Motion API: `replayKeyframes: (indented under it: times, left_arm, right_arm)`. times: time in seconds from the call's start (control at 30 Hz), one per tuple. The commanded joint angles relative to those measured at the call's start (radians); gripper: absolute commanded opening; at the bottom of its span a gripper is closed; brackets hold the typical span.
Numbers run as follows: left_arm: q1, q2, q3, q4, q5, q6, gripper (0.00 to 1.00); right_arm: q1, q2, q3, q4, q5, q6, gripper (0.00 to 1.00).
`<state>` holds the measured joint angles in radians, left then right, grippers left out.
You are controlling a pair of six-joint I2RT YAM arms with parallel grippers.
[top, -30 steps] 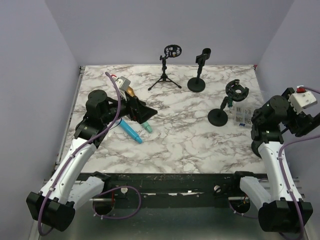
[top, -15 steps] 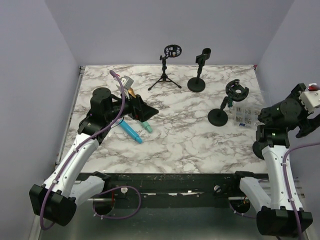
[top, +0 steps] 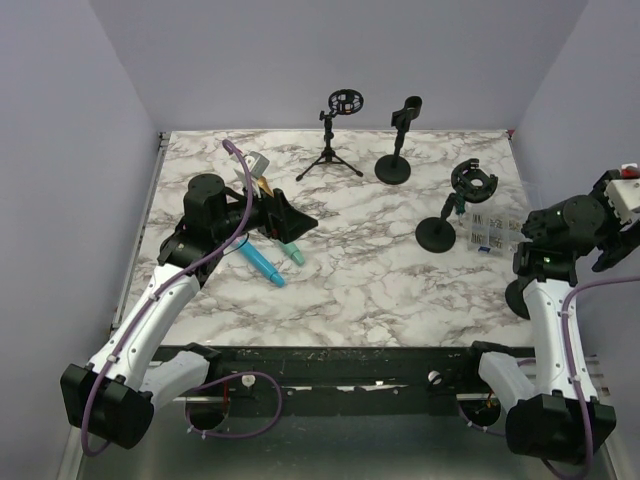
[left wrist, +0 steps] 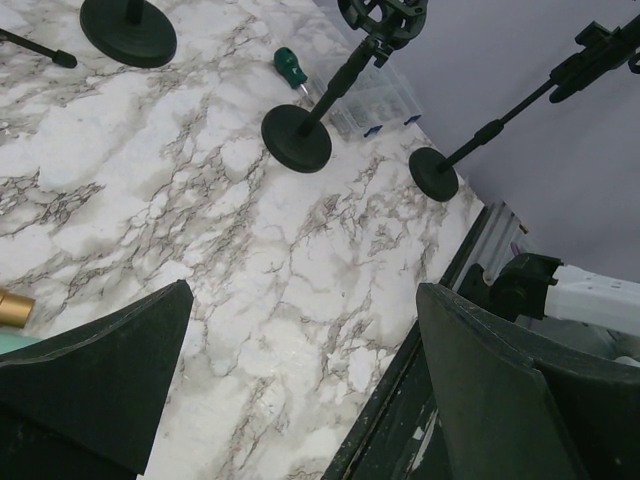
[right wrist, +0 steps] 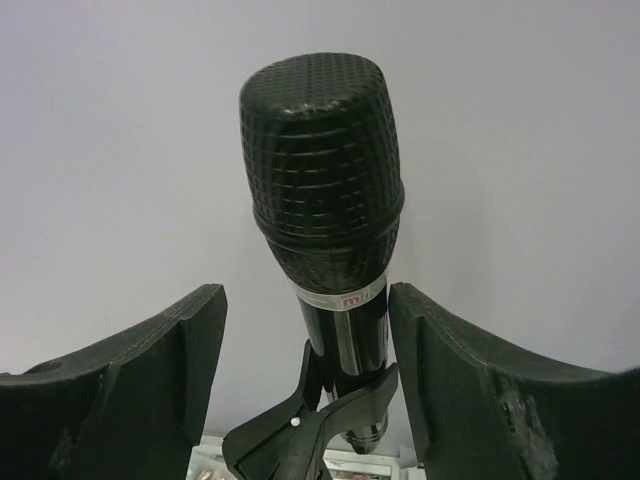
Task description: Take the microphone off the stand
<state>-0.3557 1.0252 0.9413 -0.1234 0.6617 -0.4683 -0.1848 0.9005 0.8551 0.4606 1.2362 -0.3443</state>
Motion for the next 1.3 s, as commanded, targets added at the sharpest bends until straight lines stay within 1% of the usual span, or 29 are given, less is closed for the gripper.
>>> replayKeyframes:
  times: [0.0,0.07,0.1,0.2,0.27,0.3,0.4,0.43,0.47,0.77,0.8,0.87,0.9,1.0,1.1,1.17,1.2,1.27]
  left_arm:
    - [-0.003,-0.001,0.008,-0.013,-0.017,0.019,0.99]
    - [-0.003,-0.001,0.008,-0.015,-0.017,0.019,0.99]
    - [-0.003,-0.001,0.008,-0.015,-0.017,0.019,0.99]
    - [-0.003,-0.002,0.01,-0.015,-0.016,0.019,0.99]
    - [-0.003,-0.002,0.009,-0.015,-0.014,0.019,0.99]
    - [-0.003,-0.002,0.01,-0.014,-0.014,0.019,0.98]
    - [-0.003,0.002,0.007,-0.012,-0.013,0.016,0.99]
    - [-0.002,0.005,0.007,-0.012,-0.011,0.016,0.98]
    - [-0.003,0.008,0.007,-0.011,-0.01,0.014,0.99]
    - [-0.003,0.017,0.004,-0.007,-0.006,0.011,0.98]
    - [-0.003,0.02,0.004,-0.007,-0.004,0.01,0.99]
    - [-0.003,0.023,0.004,-0.007,0.0,0.01,0.99]
    - [-0.003,0.022,0.004,-0.006,0.0,0.008,0.99]
    - [-0.003,0.024,0.002,-0.006,-0.003,0.01,0.99]
    - [-0.003,0.029,0.005,-0.01,-0.005,0.011,0.99]
    - [-0.003,0.028,0.005,-0.009,-0.002,0.013,0.99]
    - [-0.003,0.026,0.005,-0.009,-0.002,0.013,0.99]
    - [-0.003,0.023,0.005,-0.01,-0.004,0.013,0.98]
  right_arm:
    - [-0.027,0.013,-0.02,0.079,-0.02,0.009,0.7]
    - [-0.038,0.02,-0.028,0.081,-0.021,0.033,0.7]
    - [-0.038,0.021,-0.029,0.081,-0.024,0.039,0.67]
    - [-0.038,0.005,-0.035,0.072,-0.027,0.056,0.55]
    - [-0.038,-0.006,-0.036,0.072,-0.025,0.053,0.53]
    - [-0.038,-0.004,-0.033,0.072,-0.034,0.049,0.57]
    - [-0.039,0.03,-0.008,0.072,-0.031,0.024,0.81]
    - [-0.043,0.042,0.0,0.072,-0.034,0.018,0.85]
    - [-0.047,0.048,0.008,0.072,-0.042,0.013,0.86]
    - [-0.081,0.082,0.034,0.067,-0.084,-0.029,0.87]
    - [-0.087,0.088,0.045,0.067,-0.082,-0.039,0.88]
    - [-0.107,0.1,0.057,0.067,-0.096,-0.051,0.96]
    - [-0.116,0.109,0.062,0.067,-0.098,-0.051,0.98]
    - [-0.134,0.126,0.072,0.063,-0.099,-0.04,1.0]
    - [-0.139,0.12,0.065,0.049,-0.111,-0.022,0.97]
    - [-0.139,0.115,0.063,0.049,-0.126,-0.011,0.92]
    - [-0.139,0.105,0.062,0.044,-0.139,-0.001,0.85]
    - [-0.139,0.09,0.066,0.014,-0.149,0.024,0.65]
